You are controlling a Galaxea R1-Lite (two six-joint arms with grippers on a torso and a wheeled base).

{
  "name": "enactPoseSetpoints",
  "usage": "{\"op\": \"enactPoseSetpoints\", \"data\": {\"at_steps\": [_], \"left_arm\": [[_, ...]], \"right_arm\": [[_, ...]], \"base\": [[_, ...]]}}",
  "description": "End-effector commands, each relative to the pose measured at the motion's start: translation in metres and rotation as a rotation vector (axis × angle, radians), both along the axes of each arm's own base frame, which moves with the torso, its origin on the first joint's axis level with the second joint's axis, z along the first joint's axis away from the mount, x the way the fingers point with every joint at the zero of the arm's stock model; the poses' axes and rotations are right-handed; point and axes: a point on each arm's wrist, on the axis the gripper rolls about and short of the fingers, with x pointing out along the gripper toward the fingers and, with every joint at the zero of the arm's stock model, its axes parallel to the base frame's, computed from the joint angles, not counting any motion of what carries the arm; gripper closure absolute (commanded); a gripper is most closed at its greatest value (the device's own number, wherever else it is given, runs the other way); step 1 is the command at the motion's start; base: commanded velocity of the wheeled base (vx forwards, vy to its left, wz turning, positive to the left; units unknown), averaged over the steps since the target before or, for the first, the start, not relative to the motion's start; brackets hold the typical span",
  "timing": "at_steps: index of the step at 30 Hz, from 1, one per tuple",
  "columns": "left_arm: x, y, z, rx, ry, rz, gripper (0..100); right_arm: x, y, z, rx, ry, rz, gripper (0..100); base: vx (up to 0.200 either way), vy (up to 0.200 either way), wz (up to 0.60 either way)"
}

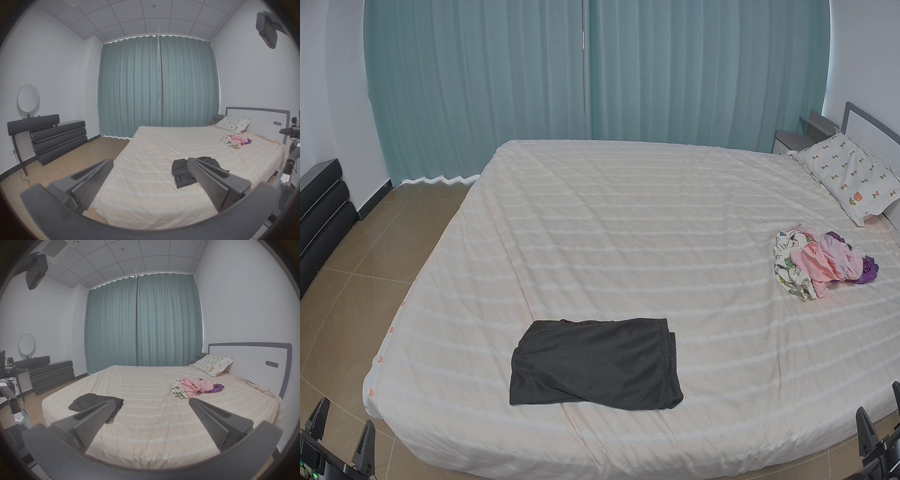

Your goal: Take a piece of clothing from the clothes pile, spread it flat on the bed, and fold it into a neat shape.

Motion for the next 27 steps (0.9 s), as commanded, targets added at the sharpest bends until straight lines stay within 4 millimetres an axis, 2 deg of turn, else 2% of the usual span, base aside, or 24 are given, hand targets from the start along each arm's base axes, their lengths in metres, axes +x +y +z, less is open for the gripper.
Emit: {"op": "enactPoseSetpoints", "data": {"at_steps": [1, 27], "left_arm": [[0.001, 0.0, -0.0045, -0.001, 0.014, 0.0, 0], [0.001, 0.0, -0.0045, -0.001, 0.014, 0.0, 0]], "right_arm": [[0.0002, 0.0, -0.0052, -0.001, 0.003, 0.002, 0], [0.0002, 0.0, -0.0052, 0.004, 0.003, -0.001, 0]], "base": [[0.0, 0.0, 0.0], [0.0, 0.0, 0.0]]}}
